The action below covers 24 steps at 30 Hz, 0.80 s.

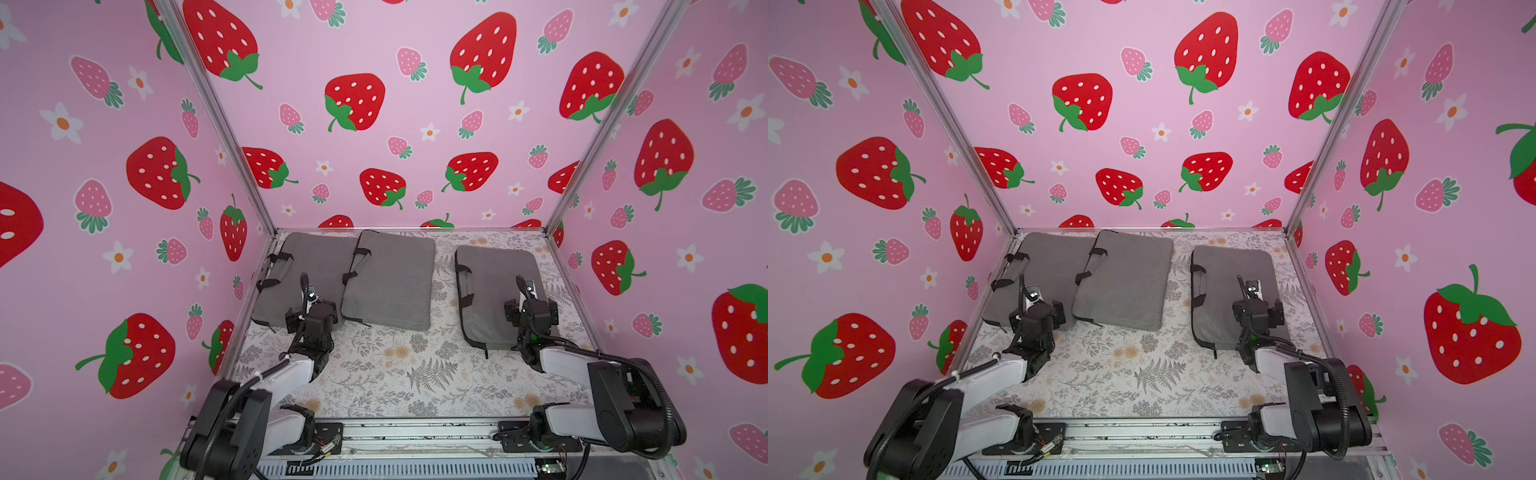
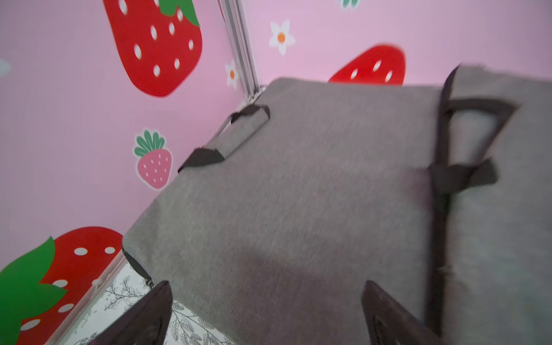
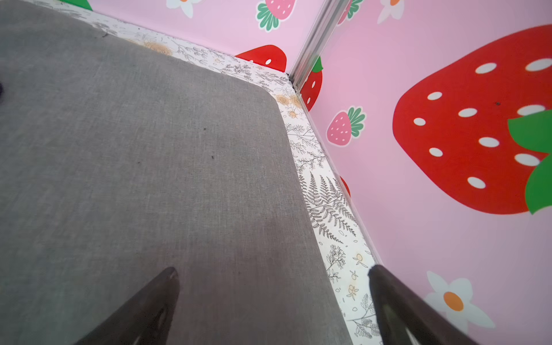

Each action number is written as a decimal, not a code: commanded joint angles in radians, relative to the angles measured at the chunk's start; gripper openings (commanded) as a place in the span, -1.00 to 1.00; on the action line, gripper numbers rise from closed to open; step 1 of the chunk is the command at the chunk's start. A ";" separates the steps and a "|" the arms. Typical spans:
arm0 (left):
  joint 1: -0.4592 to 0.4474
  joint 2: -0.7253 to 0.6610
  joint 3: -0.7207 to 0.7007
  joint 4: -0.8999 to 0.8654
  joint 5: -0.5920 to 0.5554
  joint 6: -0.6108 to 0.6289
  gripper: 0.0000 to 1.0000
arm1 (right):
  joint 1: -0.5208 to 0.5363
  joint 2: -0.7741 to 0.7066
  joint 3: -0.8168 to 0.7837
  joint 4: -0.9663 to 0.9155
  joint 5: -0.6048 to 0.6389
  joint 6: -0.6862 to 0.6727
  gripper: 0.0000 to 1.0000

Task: Put the mouse into the laptop bag
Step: Reset both arms

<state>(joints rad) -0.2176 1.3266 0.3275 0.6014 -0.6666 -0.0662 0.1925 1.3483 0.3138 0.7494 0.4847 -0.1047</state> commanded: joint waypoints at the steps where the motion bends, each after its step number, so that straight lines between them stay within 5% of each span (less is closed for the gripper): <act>1: 0.046 0.154 0.028 0.329 0.061 0.045 0.99 | -0.042 0.079 -0.027 0.239 -0.135 0.024 0.99; 4: 0.157 0.202 0.061 0.265 0.315 -0.013 0.99 | -0.112 0.270 0.006 0.381 -0.172 0.076 0.99; 5: 0.176 0.238 0.048 0.353 0.334 -0.014 0.98 | -0.114 0.245 0.031 0.285 -0.179 0.085 0.99; 7: 0.185 0.206 0.083 0.222 0.387 -0.018 0.99 | -0.122 0.234 0.101 0.142 -0.177 0.096 0.99; 24: 0.189 0.218 0.105 0.198 0.410 -0.009 0.99 | -0.116 0.229 0.114 0.106 -0.147 0.102 0.99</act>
<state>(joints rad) -0.0319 1.5455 0.4160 0.7887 -0.2665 -0.0769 0.0784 1.5826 0.4210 0.8585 0.3397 -0.0189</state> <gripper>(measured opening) 0.993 0.993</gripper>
